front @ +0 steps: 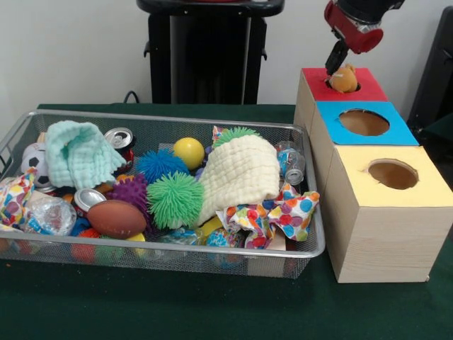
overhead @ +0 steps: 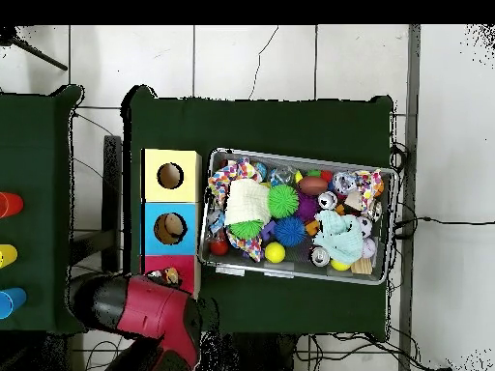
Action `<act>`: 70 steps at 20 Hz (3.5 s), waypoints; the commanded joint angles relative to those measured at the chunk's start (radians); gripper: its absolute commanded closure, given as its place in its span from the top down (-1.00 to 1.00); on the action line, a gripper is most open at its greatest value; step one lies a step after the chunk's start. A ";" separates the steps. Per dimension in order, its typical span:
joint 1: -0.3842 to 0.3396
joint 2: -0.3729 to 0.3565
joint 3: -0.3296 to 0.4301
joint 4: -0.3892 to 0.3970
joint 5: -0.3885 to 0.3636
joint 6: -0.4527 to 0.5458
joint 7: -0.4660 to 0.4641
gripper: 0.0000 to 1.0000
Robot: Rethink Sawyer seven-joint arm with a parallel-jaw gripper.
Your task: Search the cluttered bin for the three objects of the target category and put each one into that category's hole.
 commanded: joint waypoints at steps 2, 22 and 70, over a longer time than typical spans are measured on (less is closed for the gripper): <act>-0.010 0.044 0.033 -0.107 0.061 0.115 0.333 -1.00; -0.242 0.028 0.245 0.039 0.111 0.008 0.078 -1.00; -0.152 0.067 0.145 -0.315 0.021 0.327 0.310 -1.00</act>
